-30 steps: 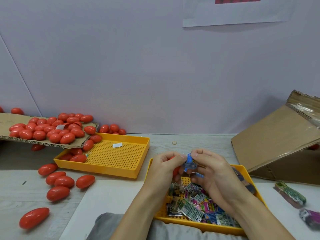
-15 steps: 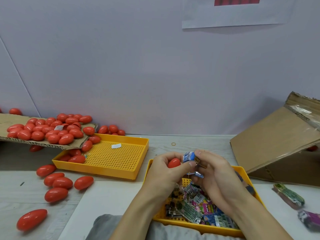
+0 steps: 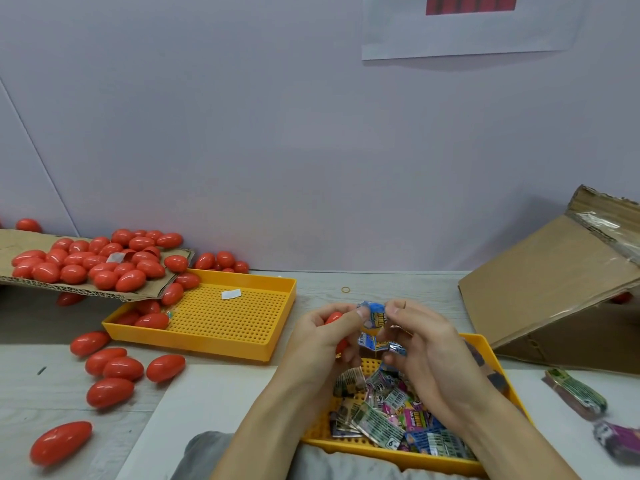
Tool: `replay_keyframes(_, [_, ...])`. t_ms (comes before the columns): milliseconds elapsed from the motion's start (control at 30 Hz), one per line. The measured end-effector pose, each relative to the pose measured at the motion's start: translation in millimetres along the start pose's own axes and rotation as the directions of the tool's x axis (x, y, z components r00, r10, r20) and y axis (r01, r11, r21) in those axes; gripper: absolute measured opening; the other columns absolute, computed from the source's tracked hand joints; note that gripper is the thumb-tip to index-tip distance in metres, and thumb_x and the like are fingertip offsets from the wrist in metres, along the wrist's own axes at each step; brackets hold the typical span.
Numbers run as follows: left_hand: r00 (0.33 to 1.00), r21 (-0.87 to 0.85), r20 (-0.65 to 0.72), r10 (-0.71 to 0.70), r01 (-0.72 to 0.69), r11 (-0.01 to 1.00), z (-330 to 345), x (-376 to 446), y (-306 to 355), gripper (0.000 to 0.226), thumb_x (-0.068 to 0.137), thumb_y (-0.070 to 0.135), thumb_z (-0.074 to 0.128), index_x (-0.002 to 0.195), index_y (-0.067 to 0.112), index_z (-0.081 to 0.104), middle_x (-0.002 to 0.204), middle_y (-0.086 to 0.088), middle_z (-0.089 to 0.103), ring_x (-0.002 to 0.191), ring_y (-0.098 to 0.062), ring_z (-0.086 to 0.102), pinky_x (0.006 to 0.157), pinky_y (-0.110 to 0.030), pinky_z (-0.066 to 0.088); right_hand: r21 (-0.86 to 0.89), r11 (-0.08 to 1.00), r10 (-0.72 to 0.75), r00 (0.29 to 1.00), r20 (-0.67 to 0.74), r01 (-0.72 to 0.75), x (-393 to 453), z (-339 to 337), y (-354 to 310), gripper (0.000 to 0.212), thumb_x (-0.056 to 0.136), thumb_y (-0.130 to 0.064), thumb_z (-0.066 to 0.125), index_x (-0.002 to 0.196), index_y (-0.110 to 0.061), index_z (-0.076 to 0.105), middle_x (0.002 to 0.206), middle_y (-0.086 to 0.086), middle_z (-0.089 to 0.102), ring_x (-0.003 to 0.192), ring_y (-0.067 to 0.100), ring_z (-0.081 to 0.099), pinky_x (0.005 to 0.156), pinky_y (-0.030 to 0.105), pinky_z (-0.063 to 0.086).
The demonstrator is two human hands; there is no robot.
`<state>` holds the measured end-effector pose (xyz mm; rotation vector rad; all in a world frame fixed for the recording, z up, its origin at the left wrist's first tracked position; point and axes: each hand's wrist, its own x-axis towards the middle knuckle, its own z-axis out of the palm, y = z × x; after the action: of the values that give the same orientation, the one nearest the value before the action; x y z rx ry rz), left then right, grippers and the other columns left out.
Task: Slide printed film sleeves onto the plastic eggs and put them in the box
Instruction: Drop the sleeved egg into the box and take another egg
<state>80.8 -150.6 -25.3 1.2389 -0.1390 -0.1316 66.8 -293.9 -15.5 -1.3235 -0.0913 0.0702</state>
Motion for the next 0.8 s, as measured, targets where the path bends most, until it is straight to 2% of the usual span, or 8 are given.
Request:
replay_keyframes(67, [1.0,-0.029,-0.002,-0.027,0.027,0.999,0.0,0.3,1.3,0.021,0.071,0.026,0.074,0.083,0.011,0.067,0.058,0.001,0.048,0.046,-0.012,0.04,0.047,-0.024,0.041,-0.033,0.999,-0.005,1.0,0.004,0.006,-0.2,0.2,0.6,0.019,0.071,-0.035,0.063,0.076,-0.017,0.064,0.082,0.003,0.055,0.083,0.017,0.051,0.065,0.032,0.041])
replay_keyframes(167, [0.998,-0.006,-0.035,-0.044,0.043,0.999,-0.3,0.8,0.0,0.006,0.083,0.016,0.071,0.081,0.013,0.067,0.058,0.001,0.048,0.047,-0.012,0.04,0.049,-0.026,0.04,-0.051,0.999,-0.006,1.0,0.013,0.007,0.3,0.0,1.2,0.015,0.072,-0.034,0.063,0.074,-0.02,0.067,0.082,0.002,0.059,0.085,0.018,0.051,0.069,0.034,0.04])
replay_keyframes(333, [0.996,0.102,-0.087,-0.017,0.026,0.994,-0.3,1.1,-4.3,0.025,0.09,0.004,0.062,0.068,0.017,0.066,0.057,0.0,0.047,0.045,-0.012,0.039,0.048,-0.026,0.037,-0.061,0.998,-0.003,1.0,0.027,0.005,2.2,-2.1,4.4,0.028,0.076,-0.032,0.064,0.089,-0.009,0.071,0.089,0.007,0.065,0.089,0.02,0.054,0.073,0.037,0.041])
replay_keyframes(500, [0.991,0.278,-0.106,0.078,-0.046,0.96,1.9,-0.8,-6.1,0.019,0.087,0.008,0.068,0.071,0.019,0.069,0.054,0.004,0.05,0.046,-0.009,0.043,0.051,-0.026,0.04,0.039,0.999,-0.032,0.999,-0.007,0.032,3.6,-2.9,3.5,0.048,0.074,-0.031,0.064,0.103,0.007,0.067,0.088,0.009,0.071,0.08,0.014,0.063,0.068,0.033,0.044])
replay_keyframes(600, [0.992,0.268,-0.096,0.081,-0.052,0.962,3.0,-1.4,-5.0,0.02,0.087,0.007,0.067,0.07,0.018,0.068,0.052,0.004,0.048,0.044,-0.009,0.043,0.048,-0.025,0.043,0.048,0.998,-0.049,0.999,-0.018,0.05,3.3,-2.5,2.4,0.05,0.071,-0.032,0.067,0.102,0.007,0.067,0.088,0.008,0.071,0.077,0.013,0.064,0.07,0.035,0.043])
replay_keyframes(700, [0.992,0.251,-0.098,0.082,-0.055,0.966,3.8,-1.6,-2.8,0.022,0.09,0.008,0.065,0.07,0.017,0.07,0.053,0.001,0.047,0.045,-0.009,0.04,0.048,-0.026,0.041,-0.009,0.999,-0.047,0.998,-0.051,0.047,4.7,-3.1,4.1,0.044,0.068,-0.034,0.068,0.097,0.0,0.074,0.089,0.008,0.072,0.084,0.016,0.065,0.076,0.04,0.045])
replay_keyframes(800, [0.982,0.172,-0.169,0.081,-0.051,0.984,3.4,0.1,-1.3,0.02,0.092,0.011,0.065,0.074,0.015,0.072,0.053,0.0,0.047,0.044,-0.01,0.039,0.048,-0.027,0.036,-0.091,0.995,-0.037,0.997,-0.074,0.03,5.0,-3.3,6.8,0.02,0.081,-0.024,0.066,0.086,-0.009,0.077,0.082,0.004,0.07,0.085,0.02,0.06,0.071,0.037,0.044])
